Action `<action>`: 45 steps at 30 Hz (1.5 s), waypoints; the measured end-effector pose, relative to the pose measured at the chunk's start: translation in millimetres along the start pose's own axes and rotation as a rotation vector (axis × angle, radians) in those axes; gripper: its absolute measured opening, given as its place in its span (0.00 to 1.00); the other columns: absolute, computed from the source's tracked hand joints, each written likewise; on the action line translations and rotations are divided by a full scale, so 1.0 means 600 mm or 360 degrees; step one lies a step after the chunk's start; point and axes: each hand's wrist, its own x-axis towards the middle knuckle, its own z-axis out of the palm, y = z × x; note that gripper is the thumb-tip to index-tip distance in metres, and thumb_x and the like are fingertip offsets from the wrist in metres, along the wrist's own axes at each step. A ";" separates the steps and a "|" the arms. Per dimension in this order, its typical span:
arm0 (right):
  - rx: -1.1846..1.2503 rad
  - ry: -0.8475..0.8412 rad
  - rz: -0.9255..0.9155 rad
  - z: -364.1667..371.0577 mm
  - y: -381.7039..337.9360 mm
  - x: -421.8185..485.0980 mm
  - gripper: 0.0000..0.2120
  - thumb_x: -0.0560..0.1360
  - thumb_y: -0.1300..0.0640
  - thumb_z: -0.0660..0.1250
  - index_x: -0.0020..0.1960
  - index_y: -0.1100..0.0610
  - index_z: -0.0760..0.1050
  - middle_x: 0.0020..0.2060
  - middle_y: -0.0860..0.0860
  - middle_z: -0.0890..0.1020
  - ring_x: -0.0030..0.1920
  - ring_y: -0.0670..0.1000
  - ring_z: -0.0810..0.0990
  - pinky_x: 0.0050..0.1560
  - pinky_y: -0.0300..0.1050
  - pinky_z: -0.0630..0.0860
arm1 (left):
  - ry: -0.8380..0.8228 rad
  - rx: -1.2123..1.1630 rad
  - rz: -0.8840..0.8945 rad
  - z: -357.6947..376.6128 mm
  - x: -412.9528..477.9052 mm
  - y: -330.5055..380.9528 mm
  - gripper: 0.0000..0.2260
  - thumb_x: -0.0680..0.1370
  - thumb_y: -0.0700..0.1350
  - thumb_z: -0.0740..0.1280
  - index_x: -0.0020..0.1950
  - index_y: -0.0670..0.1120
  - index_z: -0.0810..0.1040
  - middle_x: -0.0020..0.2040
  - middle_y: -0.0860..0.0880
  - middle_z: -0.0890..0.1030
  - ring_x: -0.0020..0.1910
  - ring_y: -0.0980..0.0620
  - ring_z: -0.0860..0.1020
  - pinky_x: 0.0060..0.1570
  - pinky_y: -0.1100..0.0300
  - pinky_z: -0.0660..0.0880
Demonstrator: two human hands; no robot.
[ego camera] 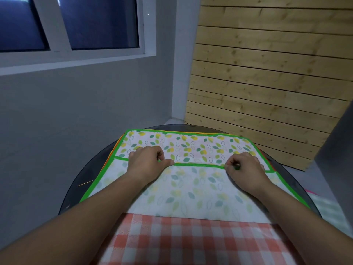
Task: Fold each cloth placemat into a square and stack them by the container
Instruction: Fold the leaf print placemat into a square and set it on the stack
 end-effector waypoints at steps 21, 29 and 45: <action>0.0304 -0.0396 -0.0486 -0.032 -0.070 -0.209 0.02 0.71 0.47 0.75 0.41 0.44 0.84 0.49 0.39 0.78 0.57 0.38 0.71 0.59 0.36 0.68 | -0.0626 -0.0491 0.0428 -0.077 -0.191 -0.001 0.07 0.69 0.52 0.79 0.45 0.56 0.87 0.47 0.57 0.80 0.48 0.60 0.79 0.51 0.67 0.74; 0.0147 -0.0285 -0.0716 -0.024 -0.064 -0.207 0.04 0.76 0.49 0.70 0.44 0.46 0.83 0.51 0.38 0.77 0.57 0.40 0.71 0.63 0.46 0.70 | -0.0485 -0.0289 0.0650 -0.074 -0.199 0.000 0.03 0.75 0.54 0.73 0.46 0.57 0.86 0.43 0.61 0.79 0.50 0.59 0.76 0.55 0.54 0.75; 0.0486 -0.0561 -0.0477 -0.082 -0.092 -0.219 0.04 0.73 0.49 0.72 0.42 0.48 0.83 0.40 0.43 0.83 0.42 0.41 0.81 0.43 0.35 0.77 | -0.0446 0.0122 0.0648 -0.067 -0.248 0.047 0.21 0.78 0.64 0.60 0.67 0.57 0.71 0.73 0.54 0.66 0.74 0.52 0.60 0.73 0.53 0.58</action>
